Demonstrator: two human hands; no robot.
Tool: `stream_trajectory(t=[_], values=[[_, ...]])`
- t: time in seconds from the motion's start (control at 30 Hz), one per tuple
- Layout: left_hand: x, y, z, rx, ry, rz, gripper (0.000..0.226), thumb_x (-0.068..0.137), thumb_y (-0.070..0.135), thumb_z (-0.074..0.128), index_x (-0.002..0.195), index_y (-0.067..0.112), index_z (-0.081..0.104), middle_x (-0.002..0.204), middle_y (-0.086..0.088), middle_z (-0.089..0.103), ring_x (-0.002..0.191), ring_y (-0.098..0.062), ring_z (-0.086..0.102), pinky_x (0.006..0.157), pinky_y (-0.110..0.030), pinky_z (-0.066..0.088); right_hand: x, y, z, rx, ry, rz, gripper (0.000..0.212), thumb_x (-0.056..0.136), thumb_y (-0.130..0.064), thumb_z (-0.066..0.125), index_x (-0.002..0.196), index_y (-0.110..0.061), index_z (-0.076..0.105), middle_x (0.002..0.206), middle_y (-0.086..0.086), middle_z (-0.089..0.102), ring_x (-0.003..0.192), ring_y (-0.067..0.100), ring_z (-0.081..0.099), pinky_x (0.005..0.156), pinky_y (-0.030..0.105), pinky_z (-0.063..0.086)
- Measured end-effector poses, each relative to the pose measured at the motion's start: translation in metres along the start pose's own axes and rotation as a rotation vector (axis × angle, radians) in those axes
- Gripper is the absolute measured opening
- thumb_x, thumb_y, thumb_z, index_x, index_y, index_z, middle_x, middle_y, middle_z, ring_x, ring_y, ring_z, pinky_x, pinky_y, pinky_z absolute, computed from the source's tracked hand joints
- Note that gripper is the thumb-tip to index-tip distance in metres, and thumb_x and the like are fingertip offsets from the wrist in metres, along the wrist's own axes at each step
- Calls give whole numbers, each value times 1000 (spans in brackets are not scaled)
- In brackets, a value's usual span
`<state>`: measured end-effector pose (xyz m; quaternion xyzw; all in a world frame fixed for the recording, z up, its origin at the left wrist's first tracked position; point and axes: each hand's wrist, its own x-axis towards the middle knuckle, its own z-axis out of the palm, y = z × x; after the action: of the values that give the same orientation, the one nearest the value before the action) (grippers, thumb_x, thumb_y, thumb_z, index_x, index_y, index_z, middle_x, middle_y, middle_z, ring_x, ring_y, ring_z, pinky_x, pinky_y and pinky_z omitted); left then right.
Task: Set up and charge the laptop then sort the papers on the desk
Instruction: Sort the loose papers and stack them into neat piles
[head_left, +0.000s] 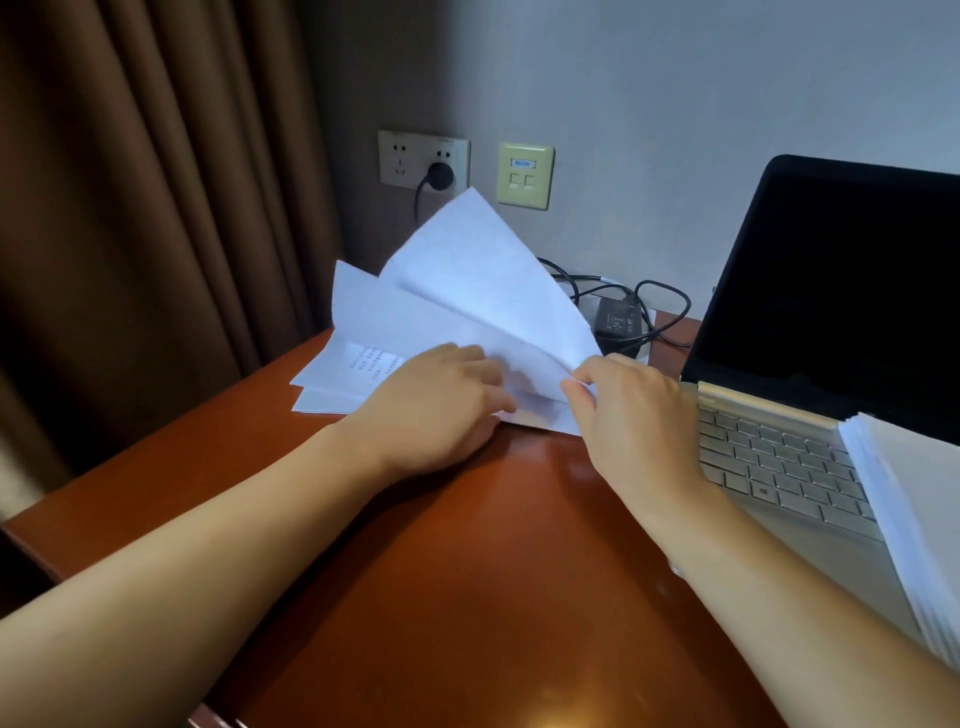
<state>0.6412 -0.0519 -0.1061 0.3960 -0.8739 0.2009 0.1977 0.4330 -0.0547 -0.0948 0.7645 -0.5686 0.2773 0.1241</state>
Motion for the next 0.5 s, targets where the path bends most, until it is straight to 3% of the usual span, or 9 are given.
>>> stream_trajectory(t=[0.1,0.27,0.37,0.5], values=[[-1,-2,4,34,-91,-155,20,95,24,56,82,18,70,85,-2,66,78,-28,62,63,-33,49,0,0,1,4,-10,-10,20,99,-31,54,96,-16,65,86,0,65,81,32,63,58,32,36],[3,-1,-4,21,-269,-256,21,100,21,47,89,15,64,93,-7,63,88,-29,59,75,-43,50,-2,-2,-1,-32,-5,-40,18,100,-30,50,100,-17,63,89,-1,64,81,31,63,57,30,33],[6,1,-6,-7,-272,-294,19,97,19,50,80,16,58,89,-8,64,87,-29,59,74,-41,46,-2,-2,-1,-43,-33,-50,19,101,-31,47,104,-19,62,95,-2,65,85,30,63,59,29,34],[3,1,-6,-163,-183,-393,21,97,27,60,86,16,74,89,-3,70,88,-26,62,79,-39,48,-2,-2,1,-2,-58,-98,18,100,-27,49,109,-21,64,95,-2,66,89,29,63,60,31,35]])
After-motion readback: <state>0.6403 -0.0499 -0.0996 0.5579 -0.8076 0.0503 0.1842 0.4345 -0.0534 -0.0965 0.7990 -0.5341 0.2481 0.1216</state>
